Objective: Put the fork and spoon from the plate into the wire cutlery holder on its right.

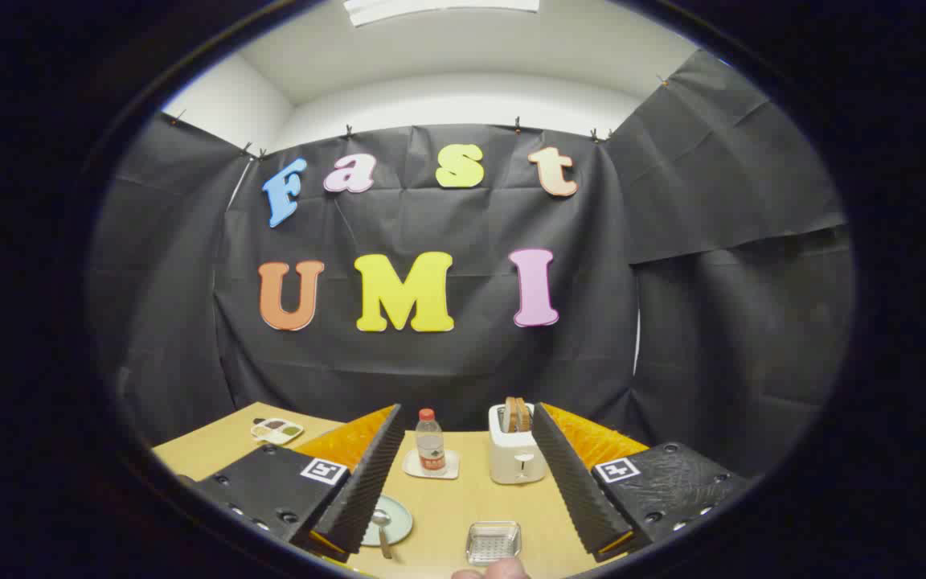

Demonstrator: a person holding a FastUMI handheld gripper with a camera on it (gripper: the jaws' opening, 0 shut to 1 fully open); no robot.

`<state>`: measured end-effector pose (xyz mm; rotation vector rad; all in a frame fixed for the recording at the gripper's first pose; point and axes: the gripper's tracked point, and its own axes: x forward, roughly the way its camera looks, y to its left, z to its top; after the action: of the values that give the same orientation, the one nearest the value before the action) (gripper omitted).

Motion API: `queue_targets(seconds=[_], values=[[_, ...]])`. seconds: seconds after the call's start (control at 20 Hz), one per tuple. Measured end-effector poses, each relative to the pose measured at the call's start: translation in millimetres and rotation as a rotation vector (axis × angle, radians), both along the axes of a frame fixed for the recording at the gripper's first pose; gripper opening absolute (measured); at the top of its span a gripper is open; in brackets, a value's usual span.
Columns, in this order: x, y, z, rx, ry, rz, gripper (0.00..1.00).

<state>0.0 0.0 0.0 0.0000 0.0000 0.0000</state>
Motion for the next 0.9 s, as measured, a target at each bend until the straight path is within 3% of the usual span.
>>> queue_targets(seconds=[0.9], values=[[1, 24, 3, -0.022, 0.018, 0.036, 0.95]])
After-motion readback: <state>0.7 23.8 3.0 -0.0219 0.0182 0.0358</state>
